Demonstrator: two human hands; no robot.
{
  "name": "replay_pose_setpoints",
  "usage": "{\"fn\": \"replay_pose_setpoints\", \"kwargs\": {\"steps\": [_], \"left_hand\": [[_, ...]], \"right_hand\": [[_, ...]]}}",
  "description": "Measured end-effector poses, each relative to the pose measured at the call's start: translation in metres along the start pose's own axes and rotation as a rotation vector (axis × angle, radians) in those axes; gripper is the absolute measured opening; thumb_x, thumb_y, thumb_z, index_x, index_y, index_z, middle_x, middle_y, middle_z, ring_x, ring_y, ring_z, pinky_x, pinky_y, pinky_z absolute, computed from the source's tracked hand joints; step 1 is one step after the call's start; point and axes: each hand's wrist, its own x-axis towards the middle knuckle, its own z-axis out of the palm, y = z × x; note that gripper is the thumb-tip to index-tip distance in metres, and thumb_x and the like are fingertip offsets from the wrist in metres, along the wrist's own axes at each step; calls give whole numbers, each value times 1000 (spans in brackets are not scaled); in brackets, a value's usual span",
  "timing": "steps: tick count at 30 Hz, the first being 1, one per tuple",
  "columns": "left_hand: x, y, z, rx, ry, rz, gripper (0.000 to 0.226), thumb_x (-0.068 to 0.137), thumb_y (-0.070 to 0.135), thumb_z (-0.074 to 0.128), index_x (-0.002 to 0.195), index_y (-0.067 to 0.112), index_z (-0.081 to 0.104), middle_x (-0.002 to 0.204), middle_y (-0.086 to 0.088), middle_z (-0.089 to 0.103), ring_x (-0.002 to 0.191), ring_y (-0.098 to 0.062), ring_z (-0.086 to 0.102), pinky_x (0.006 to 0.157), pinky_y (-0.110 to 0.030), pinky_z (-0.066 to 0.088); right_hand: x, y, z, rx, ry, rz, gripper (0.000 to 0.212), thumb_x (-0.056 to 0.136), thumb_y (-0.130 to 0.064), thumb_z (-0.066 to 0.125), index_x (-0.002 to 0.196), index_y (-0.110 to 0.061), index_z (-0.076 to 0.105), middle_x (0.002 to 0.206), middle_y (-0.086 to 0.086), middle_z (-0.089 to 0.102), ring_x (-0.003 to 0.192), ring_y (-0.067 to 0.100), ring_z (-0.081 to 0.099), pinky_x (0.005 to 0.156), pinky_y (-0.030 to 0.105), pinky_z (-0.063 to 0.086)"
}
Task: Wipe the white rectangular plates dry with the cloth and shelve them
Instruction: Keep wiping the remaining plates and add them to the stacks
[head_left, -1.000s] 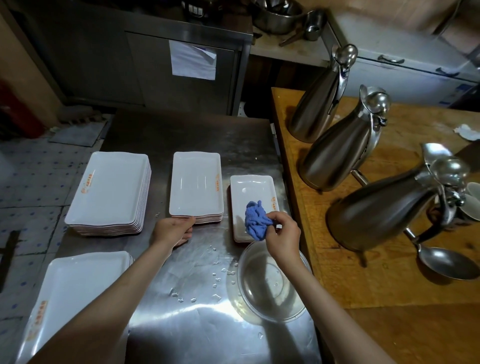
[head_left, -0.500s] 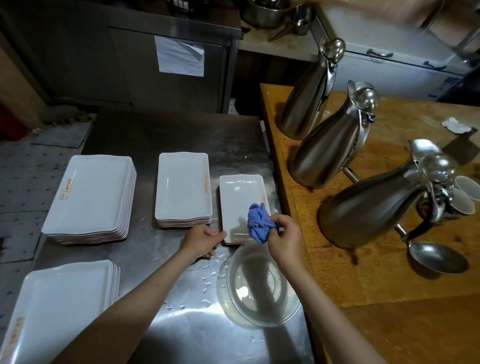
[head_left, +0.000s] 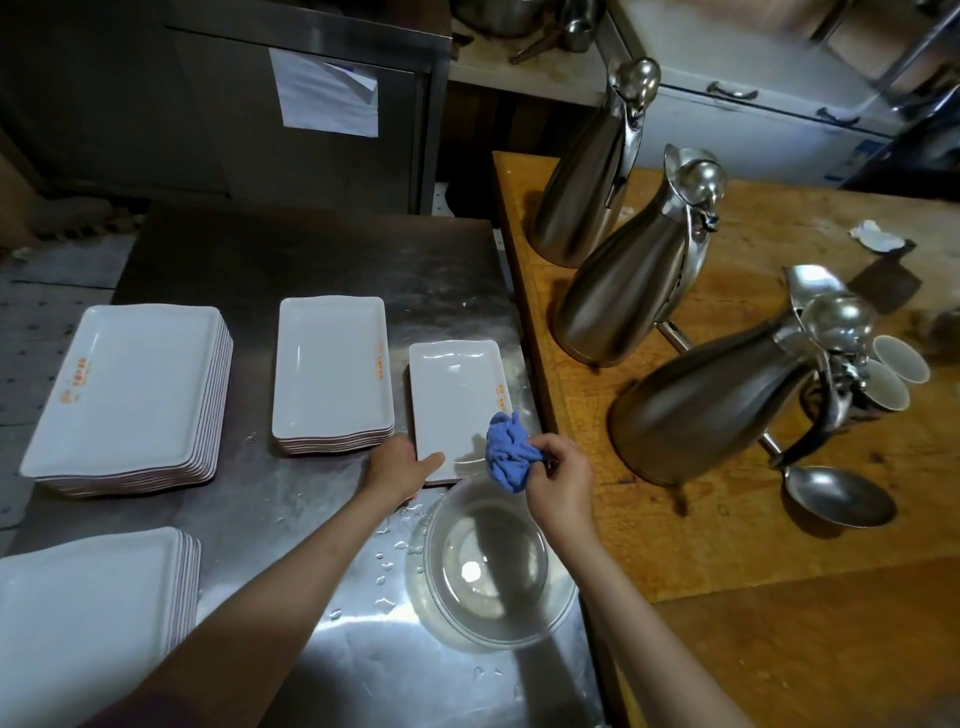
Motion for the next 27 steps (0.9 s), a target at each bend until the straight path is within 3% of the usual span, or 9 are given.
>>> {"fn": "replay_pose_setpoints", "kwargs": {"steps": [3, 6, 11, 15, 17, 27], "left_hand": [[0, -2, 4, -59, 26, 4, 38, 84, 31, 68, 65, 16, 39, 68, -4, 53, 84, -33, 61, 62, -30, 33], [2, -6, 6, -81, 7, -2, 27, 87, 29, 64, 79, 14, 44, 84, -15, 64, 88, -37, 62, 67, -34, 42], [-2, -10, 6, -131, 9, 4, 21, 89, 27, 61, 85, 15, 44, 84, -17, 65, 76, -38, 64, 67, -40, 52], [-11, -5, 7, -189, -2, -4, 17, 94, 20, 54, 103, 11, 42, 82, -13, 58, 45, -20, 55, 38, -25, 40], [-12, -4, 8, -231, 13, 5, 16, 96, 17, 51, 107, 13, 40, 87, -15, 57, 42, -16, 54, 32, -23, 37], [-21, -1, 7, -346, 23, 20, 12, 97, 12, 43, 109, 12, 39, 80, -18, 59, 30, -9, 49, 35, -22, 40]], "right_hand": [[1, 4, 0, -2, -5, 4, 34, 75, 14, 49, 81, -16, 65, 88, 1, 63, 85, 15, 59, 76, 31, 51], [2, 9, 1, -1, 5, 20, 35, 75, 12, 50, 80, -19, 65, 88, 2, 65, 85, 16, 61, 75, 35, 53], [3, 8, 0, 9, 18, 56, 36, 77, 13, 51, 82, -20, 64, 93, 3, 64, 88, 15, 59, 77, 30, 52], [5, 8, -2, 19, 15, 69, 35, 77, 14, 50, 84, -17, 64, 94, 4, 64, 89, 16, 59, 77, 27, 51], [4, 9, -2, 21, 13, 73, 35, 77, 14, 51, 84, -18, 64, 94, 4, 64, 89, 16, 60, 76, 28, 52], [3, 13, -1, -8, -7, 100, 35, 78, 12, 52, 85, -19, 65, 93, 2, 65, 89, 15, 61, 80, 39, 55]]}}
